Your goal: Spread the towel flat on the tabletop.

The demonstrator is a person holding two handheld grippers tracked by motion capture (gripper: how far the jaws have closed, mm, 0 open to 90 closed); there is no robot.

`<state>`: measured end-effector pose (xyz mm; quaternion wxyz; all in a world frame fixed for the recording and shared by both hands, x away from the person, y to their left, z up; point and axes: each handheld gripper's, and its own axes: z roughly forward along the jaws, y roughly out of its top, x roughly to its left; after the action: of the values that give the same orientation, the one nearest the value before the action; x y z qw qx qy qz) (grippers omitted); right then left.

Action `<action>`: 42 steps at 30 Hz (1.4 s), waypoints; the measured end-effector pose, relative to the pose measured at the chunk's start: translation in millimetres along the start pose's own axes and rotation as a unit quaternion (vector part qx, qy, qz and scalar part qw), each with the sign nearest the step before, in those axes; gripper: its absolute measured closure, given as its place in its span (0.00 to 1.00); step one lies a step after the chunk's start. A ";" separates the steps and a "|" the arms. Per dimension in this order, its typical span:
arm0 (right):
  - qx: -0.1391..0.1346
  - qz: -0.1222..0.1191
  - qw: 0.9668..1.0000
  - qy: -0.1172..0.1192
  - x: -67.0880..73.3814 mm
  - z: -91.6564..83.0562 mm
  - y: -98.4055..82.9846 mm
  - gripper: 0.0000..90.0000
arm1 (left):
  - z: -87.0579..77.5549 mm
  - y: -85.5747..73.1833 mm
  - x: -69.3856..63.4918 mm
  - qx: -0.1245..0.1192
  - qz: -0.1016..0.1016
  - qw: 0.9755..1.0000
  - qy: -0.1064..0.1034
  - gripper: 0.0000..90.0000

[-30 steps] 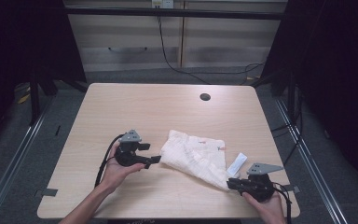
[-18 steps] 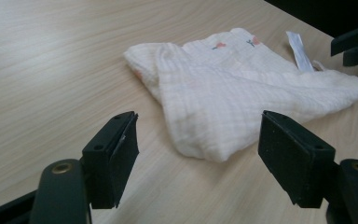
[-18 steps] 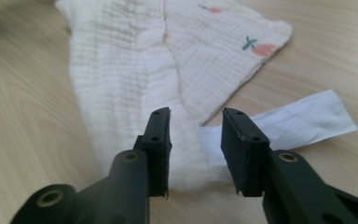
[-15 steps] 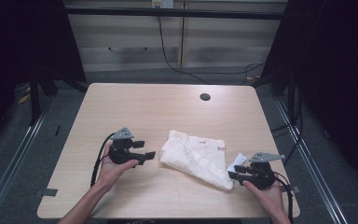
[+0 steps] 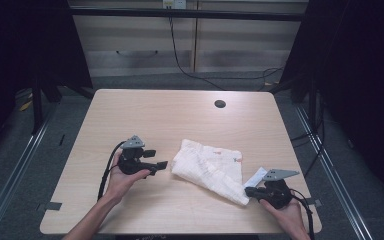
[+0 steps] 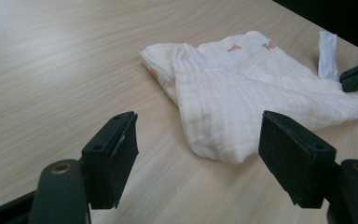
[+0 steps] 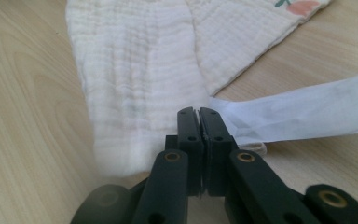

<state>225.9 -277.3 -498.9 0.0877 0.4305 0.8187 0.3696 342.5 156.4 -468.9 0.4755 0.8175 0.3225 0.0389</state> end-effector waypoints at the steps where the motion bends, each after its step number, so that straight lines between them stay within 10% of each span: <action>1: 0.002 0.002 1.000 0.003 0.2 0.0 0.8 0.99 | 1.7 1.5 -0.5 0.005 0.005 1.000 0.000 0.31; 12: -0.024 0.006 1.000 0.009 -4.6 -0.3 10.7 1.00 | 45.5 37.3 21.6 0.051 0.009 0.999 -0.015 0.41; 16: -0.026 0.009 1.000 0.008 -7.0 -0.4 10.9 1.00 | 62.2 43.2 32.5 0.030 -0.013 0.999 -0.025 0.41; 26: -0.038 0.014 0.999 0.007 -11.9 -5.0 10.0 1.00 | 97.8 49.0 29.5 0.039 0.004 0.999 -0.032 0.61; 37: -0.036 0.020 0.999 0.009 -13.2 -4.5 9.1 1.00 | 113.6 44.0 27.3 0.063 0.014 0.997 -0.034 0.97; 42: -0.043 0.022 0.999 0.009 -13.4 -6.7 9.9 1.00 | 106.6 46.5 26.9 0.055 0.011 0.997 -0.048 0.98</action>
<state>237.3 -287.6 -489.7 0.0900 0.4411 0.7932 0.4101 426.0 75.6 -496.3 0.4446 0.8468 0.2917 -0.0126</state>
